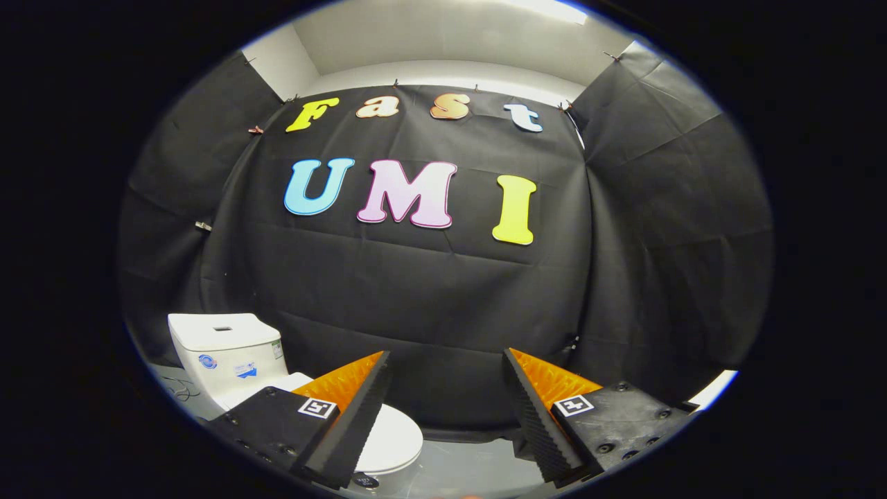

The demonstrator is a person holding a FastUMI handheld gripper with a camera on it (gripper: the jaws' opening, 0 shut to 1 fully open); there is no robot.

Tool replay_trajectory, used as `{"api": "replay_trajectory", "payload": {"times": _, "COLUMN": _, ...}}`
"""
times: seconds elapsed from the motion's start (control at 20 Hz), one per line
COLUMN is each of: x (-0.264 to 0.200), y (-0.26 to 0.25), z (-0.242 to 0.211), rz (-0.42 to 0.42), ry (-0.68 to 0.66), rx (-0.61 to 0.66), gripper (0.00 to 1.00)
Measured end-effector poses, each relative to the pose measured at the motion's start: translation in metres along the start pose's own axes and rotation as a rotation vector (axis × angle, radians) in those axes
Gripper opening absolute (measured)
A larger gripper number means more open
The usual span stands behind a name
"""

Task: Open the toilet lid.

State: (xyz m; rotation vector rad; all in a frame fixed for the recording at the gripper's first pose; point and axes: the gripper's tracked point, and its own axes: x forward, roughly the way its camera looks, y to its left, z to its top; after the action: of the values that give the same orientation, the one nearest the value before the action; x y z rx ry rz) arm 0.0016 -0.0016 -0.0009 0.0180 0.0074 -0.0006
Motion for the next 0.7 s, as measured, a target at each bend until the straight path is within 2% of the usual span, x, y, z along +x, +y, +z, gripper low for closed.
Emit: {"api": "replay_trajectory", "payload": {"times": 0.7, "x": 0.0044, "y": 0.0052, "z": -0.0032, "rz": 0.027, "ry": 0.014, "rx": 0.010, "gripper": 0.98}}
